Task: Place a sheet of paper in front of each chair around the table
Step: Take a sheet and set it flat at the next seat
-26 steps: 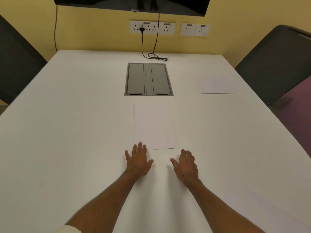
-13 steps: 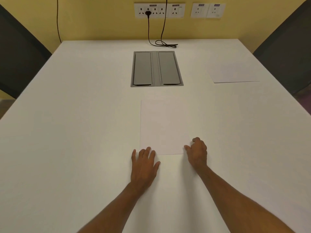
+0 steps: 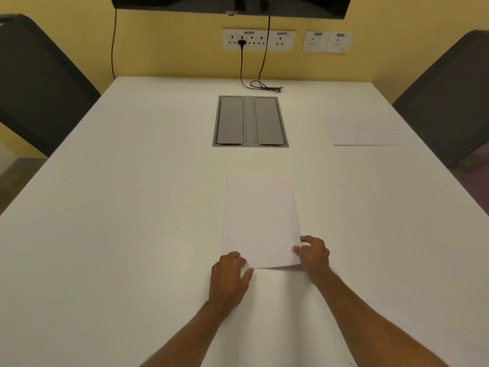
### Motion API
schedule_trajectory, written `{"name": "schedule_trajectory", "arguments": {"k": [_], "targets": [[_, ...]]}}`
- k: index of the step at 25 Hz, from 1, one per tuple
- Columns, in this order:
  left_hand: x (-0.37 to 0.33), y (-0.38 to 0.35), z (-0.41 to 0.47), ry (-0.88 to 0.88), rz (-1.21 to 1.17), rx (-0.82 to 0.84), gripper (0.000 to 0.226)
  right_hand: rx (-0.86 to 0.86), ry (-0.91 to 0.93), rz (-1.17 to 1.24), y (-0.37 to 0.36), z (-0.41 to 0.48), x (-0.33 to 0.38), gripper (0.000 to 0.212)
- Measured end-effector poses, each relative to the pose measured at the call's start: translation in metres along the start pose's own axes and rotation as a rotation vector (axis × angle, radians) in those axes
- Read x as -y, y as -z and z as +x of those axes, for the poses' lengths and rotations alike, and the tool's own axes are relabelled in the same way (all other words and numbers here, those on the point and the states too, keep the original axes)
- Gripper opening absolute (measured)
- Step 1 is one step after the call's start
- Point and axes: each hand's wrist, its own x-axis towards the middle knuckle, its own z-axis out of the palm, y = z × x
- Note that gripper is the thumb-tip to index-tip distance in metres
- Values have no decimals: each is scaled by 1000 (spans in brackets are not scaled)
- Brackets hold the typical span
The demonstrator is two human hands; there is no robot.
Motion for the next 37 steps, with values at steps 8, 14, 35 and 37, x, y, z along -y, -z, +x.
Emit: {"name": "schedule_trajectory", "arguments": {"k": [8, 14, 35, 37], "targets": [[-8, 5, -3, 51, 54, 138, 53, 1, 155, -216, 0, -16, -1, 36], [-6, 5, 7, 62, 37, 108, 50, -46, 152, -165, -6, 2, 2, 27], [-20, 145, -71, 659, -1183, -110, 12, 391, 73, 408, 91, -127, 17, 12], [-21, 160, -105, 660, -1208, -102, 12, 403, 80, 398, 93, -149, 20, 14]]}}
